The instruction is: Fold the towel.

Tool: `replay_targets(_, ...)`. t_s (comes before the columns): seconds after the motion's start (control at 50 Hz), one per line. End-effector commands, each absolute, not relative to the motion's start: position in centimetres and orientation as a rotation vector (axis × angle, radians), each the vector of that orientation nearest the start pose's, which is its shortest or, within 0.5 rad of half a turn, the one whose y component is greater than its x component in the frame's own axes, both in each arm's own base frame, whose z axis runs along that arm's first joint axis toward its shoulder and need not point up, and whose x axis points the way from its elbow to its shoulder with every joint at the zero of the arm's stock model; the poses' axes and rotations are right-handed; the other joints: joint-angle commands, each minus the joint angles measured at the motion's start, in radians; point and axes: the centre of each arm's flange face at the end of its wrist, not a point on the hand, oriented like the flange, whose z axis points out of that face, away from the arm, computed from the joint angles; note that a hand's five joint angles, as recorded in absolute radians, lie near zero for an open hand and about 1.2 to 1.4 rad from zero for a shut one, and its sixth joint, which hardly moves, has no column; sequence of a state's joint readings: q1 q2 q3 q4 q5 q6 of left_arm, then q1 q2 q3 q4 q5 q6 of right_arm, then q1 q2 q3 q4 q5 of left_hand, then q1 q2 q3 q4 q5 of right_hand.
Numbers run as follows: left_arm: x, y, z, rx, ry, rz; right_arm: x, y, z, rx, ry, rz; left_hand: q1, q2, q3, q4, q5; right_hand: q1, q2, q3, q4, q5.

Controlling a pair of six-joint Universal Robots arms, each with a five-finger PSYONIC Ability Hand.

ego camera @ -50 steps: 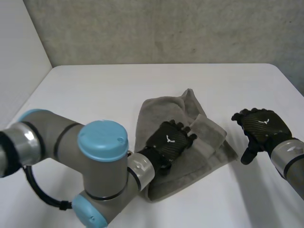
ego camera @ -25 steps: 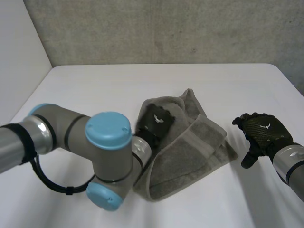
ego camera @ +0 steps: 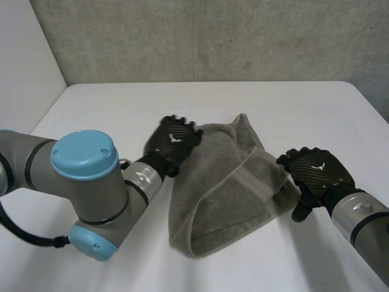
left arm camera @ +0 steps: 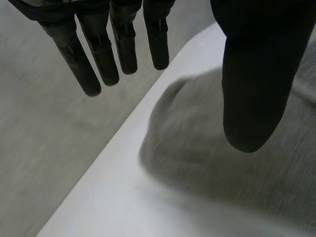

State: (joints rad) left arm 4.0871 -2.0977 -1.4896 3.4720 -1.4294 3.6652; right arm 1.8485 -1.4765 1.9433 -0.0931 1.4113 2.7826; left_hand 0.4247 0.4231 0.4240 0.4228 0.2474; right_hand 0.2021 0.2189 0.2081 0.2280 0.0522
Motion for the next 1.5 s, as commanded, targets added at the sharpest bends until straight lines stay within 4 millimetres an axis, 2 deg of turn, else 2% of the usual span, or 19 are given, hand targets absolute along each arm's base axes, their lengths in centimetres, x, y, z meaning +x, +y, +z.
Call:
replay_targets(0.02,-36.7,-22.5,16.8,1.812,1.943,-2.276,21.2,-21.6,18.2,-0.915,2.356,-1.708,0.006,0.008,0.007,0.008,0.009,-0.028,-0.044,-0.034,-0.053,-0.052)
replay_targets(0.14,-36.8,-21.4,15.5,2.013,1.938,-2.262,21.2,-21.6,18.2,-0.913,2.357,-1.71,0.012,0.013,0.013,0.014,0.015,-0.028,-0.044,-0.034,-0.053,-0.052)
replay_targets(0.18,-36.7,-20.3,14.8,2.13,1.901,-2.238,21.1,-21.7,18.2,-0.912,2.36,-1.71,0.012,0.013,0.013,0.014,0.015,-0.028,-0.044,-0.034,-0.053,-0.052)
replay_targets(0.24,-36.5,-19.7,14.1,2.206,1.819,-2.209,21.0,-21.7,18.1,-0.905,2.367,-1.707,0.021,0.022,0.021,0.023,0.023,-0.028,-0.044,-0.034,-0.053,-0.052)
replay_targets(0.3,-36.4,-19.5,13.7,2.234,1.766,-2.189,21.0,-21.7,18.0,-0.908,2.366,-1.705,0.021,0.022,0.021,0.023,0.023,-0.028,-0.044,-0.034,-0.053,-0.052)
replay_targets(0.34,-36.2,-19.2,13.0,2.284,1.652,-2.145,21.0,-21.7,17.9,-0.905,2.371,-1.699,0.047,0.049,0.048,0.049,0.05,-0.028,-0.044,-0.034,-0.053,-0.052)
replay_targets(0.44,-35.2,-19.5,12.3,2.312,1.566,-2.07,20.9,-21.7,17.9,-0.905,2.373,-1.695,0.053,0.055,0.054,0.055,0.056,-0.028,-0.044,-0.034,-0.053,-0.052)
replay_targets(0.54,-34.2,-20.3,12.3,2.304,1.582,-2.008,20.9,-21.6,17.8,-0.905,2.375,-1.693,0.074,0.075,0.074,0.075,0.076,-0.028,-0.044,-0.034,-0.053,-0.052)
replay_targets(0.66,-32.8,-22.1,13.4,2.225,1.605,-2.009,20.9,-21.6,17.8,-0.908,2.377,-1.689,0.141,0.142,0.142,0.143,0.144,-0.028,-0.044,-0.034,-0.053,-0.052)
replay_targets(0.9,-30.5,-22.5,15.0,2.185,1.654,-2.025,21.0,-21.6,17.6,-0.913,2.379,-1.68,0.141,0.143,0.142,0.143,0.144,-0.028,-0.044,-0.034,-0.053,-0.052)
replay_targets(0.96,-30.0,-22.2,14.7,2.211,1.691,-2.009,21.0,-21.6,17.3,-0.916,2.386,-1.669,0.141,0.143,0.142,0.143,0.144,-0.028,-0.044,-0.034,-0.053,-0.052)
replay_targets(1.16,-29.5,-19.1,12.8,2.386,1.791,-1.964,21.0,-21.6,17.1,-0.922,2.393,-1.658,0.144,0.146,0.145,0.146,0.147,-0.028,-0.044,-0.034,-0.053,-0.052)
replay_targets(1.28,-29.4,-18.8,12.3,2.401,1.817,-1.947,21.0,-21.6,17.1,-0.922,2.393,-1.658,0.144,0.146,0.145,0.146,0.147,-0.028,-0.044,-0.034,-0.053,-0.052)
replay_targets(1.34,-29.4,-18.8,12.0,2.404,1.826,-1.938,21.0,-21.6,17.1,-0.922,2.393,-1.658,0.244,0.245,0.245,0.246,0.247,-0.028,-0.044,-0.034,-0.053,-0.052)
replay_targets(1.38,-29.5,-19.1,11.9,2.391,1.817,-1.946,21.0,-21.6,17.1,-0.922,2.393,-1.658,0.752,0.753,0.752,0.754,0.754,-0.028,-0.044,-0.034,-0.053,-0.052)
replay_targets(1.4,-29.5,-19.1,11.9,2.391,1.817,-1.946,21.0,-21.6,17.1,-0.922,2.393,-1.658,0.755,0.756,0.755,0.757,0.757,-0.028,-0.044,-0.034,-0.053,-0.052)
replay_targets(1.42,-29.6,-19.4,12.0,2.38,1.796,-1.962,21.0,-21.6,17.1,-0.922,2.393,-1.658,0.969,0.971,0.97,0.971,0.972,-0.028,-0.044,-0.034,-0.053,-0.052)
replay_targets(1.5,-29.8,-20.1,12.6,2.35,1.734,-2.014,21.0,-21.6,17.0,-0.922,2.395,-1.654,0.972,0.973,0.972,0.973,0.974,-0.028,-0.044,-0.034,-0.053,-0.052)
